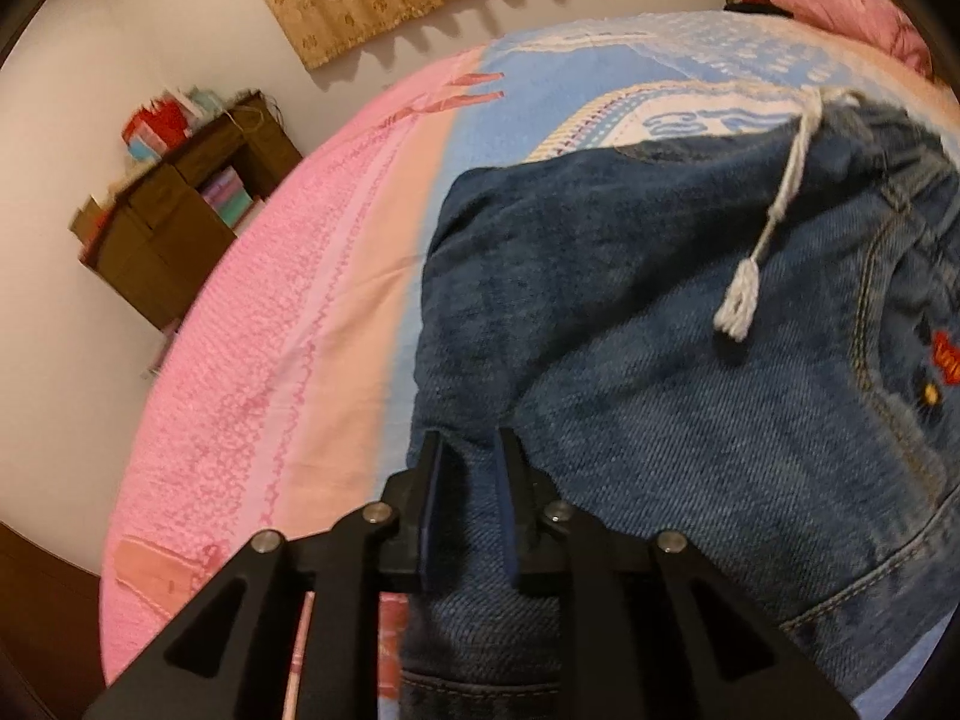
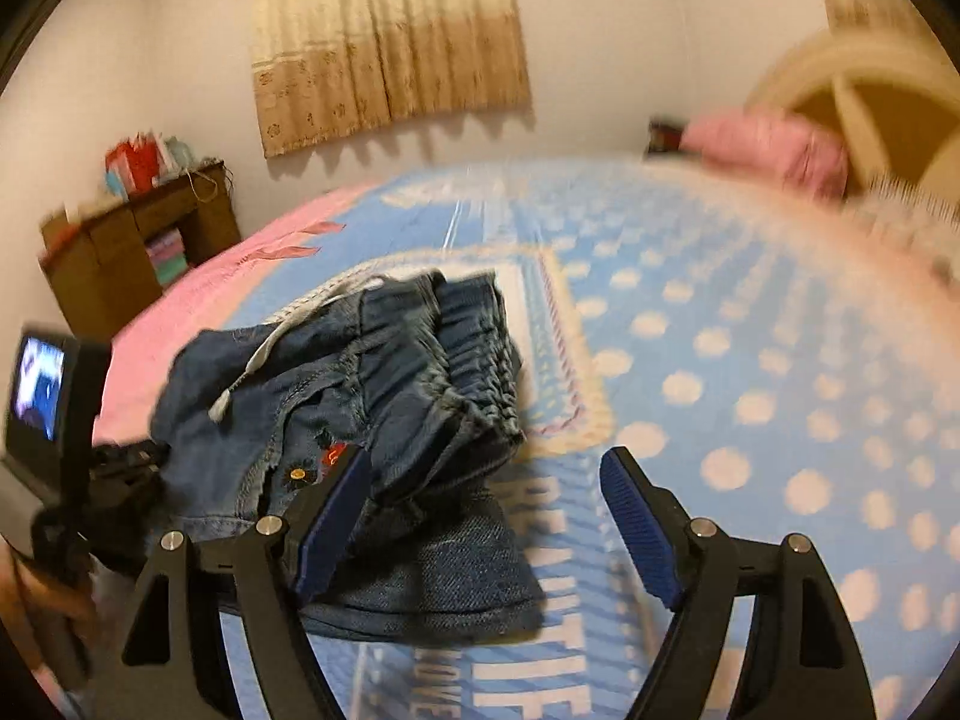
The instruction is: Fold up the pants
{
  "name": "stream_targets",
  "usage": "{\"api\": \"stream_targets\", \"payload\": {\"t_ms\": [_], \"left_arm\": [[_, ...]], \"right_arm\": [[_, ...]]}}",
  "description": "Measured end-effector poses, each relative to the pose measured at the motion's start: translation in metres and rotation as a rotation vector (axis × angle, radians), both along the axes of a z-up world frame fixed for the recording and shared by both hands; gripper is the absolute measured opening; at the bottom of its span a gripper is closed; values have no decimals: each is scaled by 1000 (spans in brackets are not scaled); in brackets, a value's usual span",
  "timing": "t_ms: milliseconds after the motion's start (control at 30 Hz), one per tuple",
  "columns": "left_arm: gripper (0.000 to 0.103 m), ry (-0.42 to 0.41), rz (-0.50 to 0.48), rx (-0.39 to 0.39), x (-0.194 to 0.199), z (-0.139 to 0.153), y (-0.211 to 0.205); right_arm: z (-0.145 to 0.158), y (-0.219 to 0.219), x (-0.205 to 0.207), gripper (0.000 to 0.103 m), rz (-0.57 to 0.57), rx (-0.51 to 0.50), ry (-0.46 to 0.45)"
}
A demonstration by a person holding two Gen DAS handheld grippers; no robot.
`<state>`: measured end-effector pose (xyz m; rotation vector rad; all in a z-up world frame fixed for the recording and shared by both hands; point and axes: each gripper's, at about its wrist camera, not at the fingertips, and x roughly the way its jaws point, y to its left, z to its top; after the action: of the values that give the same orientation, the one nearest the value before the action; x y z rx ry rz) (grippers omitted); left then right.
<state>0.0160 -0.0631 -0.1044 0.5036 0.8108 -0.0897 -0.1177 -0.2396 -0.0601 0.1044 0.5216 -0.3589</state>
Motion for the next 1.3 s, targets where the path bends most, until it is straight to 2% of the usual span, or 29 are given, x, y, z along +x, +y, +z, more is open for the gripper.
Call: {"api": "stream_targets", "payload": {"t_ms": [133,167,233,267,300,367,433,500,600,667,767,867,933,1033,1100,1233,1300], "left_arm": [[21,-4,15,-10,-1,1,2],[25,-5,23,-16,-1,1,4],[38,-19,55,-18,1,3,8],[47,-25,71,-18,2,3,10],[56,-29,85,-23,3,4,13],[65,-21,118,-62,8,5,22],[76,-5,150,-103,12,5,30],[94,2,200,-131,18,6,40],[96,61,236,-218,27,7,54],[96,103,243,-269,29,9,61],[96,129,225,-289,22,16,63],[96,114,192,-286,3,27,64],[96,100,176,-298,-8,36,65],[96,78,145,-335,-32,52,69],[96,47,126,-345,-53,62,72],[96,-20,96,-353,-97,81,80],[96,-46,87,-386,-124,93,88]], "right_arm": [[9,27,14,80,106,-133,-22],[9,31,16,80,124,-150,-25],[8,37,24,80,166,-152,-9],[6,36,28,79,165,-159,7],[1,36,34,79,159,-176,53],[-14,30,44,79,129,-191,168],[-27,21,49,79,126,-163,226],[-30,12,47,80,129,-113,241],[-32,2,48,84,123,-56,261],[-32,-8,46,85,112,33,262],[-25,-12,33,85,82,91,234],[-11,-8,15,85,43,70,178],[2,-2,-3,85,17,50,109],[16,9,-27,85,13,70,41],[23,17,-41,85,28,84,14],[35,40,-74,85,44,45,-20],[39,44,-88,85,37,65,-28]]}}
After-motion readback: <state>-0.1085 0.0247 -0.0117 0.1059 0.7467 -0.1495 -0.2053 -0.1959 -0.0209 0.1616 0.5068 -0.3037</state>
